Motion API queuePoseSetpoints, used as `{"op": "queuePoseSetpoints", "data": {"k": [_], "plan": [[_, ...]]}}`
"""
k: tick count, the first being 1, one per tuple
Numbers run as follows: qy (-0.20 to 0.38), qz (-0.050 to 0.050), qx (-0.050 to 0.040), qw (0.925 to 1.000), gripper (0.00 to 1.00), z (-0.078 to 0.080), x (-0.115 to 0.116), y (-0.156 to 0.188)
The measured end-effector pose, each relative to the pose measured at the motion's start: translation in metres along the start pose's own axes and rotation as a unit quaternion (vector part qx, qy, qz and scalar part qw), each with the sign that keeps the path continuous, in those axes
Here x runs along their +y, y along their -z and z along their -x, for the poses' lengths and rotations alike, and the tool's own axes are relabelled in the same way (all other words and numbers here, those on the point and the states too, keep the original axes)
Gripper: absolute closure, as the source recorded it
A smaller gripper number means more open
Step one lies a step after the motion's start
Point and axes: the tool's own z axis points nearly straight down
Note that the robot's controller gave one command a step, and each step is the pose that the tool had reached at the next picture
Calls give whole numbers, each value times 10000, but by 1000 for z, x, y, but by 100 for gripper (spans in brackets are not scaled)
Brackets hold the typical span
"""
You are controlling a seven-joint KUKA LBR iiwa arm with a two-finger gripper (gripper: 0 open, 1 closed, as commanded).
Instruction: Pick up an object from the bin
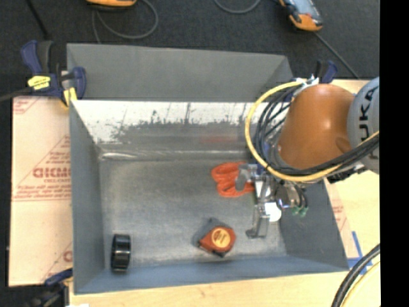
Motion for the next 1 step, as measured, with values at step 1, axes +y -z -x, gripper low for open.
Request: {"op": "queuePoseSetpoints", "data": {"k": [1], "plan": [[5,-3,-31,10000,0,1,0,4]]}}
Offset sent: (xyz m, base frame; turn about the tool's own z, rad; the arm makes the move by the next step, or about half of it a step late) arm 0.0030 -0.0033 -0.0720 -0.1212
